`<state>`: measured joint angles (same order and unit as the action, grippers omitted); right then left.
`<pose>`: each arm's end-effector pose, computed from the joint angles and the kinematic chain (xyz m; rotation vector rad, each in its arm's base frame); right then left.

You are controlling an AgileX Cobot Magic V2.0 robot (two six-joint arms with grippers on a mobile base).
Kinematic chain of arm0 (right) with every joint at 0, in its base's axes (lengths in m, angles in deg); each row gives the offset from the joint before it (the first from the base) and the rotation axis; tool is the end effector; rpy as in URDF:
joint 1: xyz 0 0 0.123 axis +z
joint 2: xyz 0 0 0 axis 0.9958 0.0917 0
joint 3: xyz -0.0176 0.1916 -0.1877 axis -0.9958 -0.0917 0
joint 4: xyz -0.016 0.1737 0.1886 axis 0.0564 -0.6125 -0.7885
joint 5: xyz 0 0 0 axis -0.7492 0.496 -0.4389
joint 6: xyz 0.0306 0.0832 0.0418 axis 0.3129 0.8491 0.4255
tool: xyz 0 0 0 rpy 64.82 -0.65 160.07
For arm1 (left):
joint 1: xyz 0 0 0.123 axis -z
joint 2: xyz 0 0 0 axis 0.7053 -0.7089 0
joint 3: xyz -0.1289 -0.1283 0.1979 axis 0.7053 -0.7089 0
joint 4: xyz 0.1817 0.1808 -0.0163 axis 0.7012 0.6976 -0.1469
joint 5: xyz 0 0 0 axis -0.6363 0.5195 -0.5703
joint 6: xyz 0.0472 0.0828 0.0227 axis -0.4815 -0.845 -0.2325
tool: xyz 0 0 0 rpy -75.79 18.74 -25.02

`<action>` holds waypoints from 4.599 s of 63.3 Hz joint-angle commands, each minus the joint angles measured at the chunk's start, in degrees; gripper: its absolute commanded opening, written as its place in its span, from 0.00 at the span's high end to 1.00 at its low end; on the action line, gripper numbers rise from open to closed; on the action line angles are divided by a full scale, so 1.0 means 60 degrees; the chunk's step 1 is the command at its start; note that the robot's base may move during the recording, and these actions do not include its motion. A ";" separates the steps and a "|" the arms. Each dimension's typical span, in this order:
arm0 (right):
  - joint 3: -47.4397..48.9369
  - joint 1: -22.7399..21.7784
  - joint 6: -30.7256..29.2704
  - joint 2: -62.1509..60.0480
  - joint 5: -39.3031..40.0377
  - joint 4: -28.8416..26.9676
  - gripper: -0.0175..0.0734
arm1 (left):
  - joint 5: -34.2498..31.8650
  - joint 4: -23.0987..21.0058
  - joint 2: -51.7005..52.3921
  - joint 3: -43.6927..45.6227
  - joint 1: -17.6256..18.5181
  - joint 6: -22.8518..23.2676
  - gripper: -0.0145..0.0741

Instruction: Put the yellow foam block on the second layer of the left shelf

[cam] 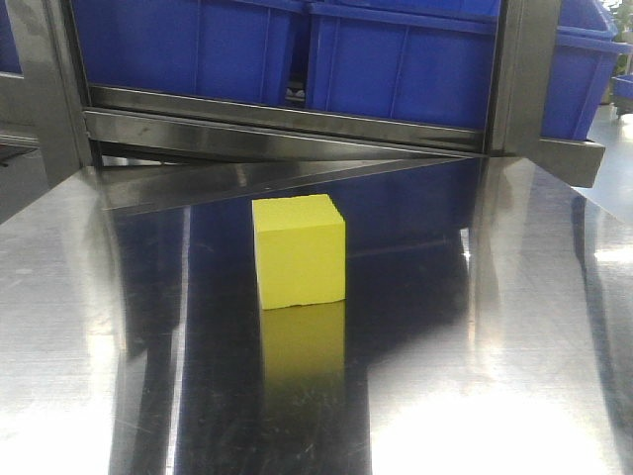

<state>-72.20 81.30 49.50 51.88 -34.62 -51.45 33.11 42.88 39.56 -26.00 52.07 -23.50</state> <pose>0.0853 -0.0048 0.2012 -0.0210 1.5307 -0.1132 0.0842 -0.0092 0.2019 0.0375 1.5928 -0.1364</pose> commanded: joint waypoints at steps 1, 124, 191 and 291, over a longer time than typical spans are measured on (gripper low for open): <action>0.0220 -0.0026 -0.0045 -0.0151 0.0852 -0.0005 0.75 | -0.0850 -0.0093 0.0122 -0.0263 0.0013 0.0037 0.68; 1.0395 0.5143 0.0435 0.9646 -0.6618 0.0016 0.12 | -0.0850 -0.0093 0.0122 -0.0263 0.0013 0.0037 0.68; 1.6489 0.8348 0.7277 1.7492 -0.9713 0.2654 0.12 | -0.0850 -0.0093 0.0122 -0.0263 0.0013 0.0037 0.68; 1.6479 0.6717 0.6048 1.7820 -0.9903 0.2407 0.45 | -0.0850 -0.0093 0.0122 -0.0263 0.0013 0.0037 0.68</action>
<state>25.02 123.96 89.06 164.96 -93.50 -38.28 33.11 42.88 39.56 -26.00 52.07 -23.50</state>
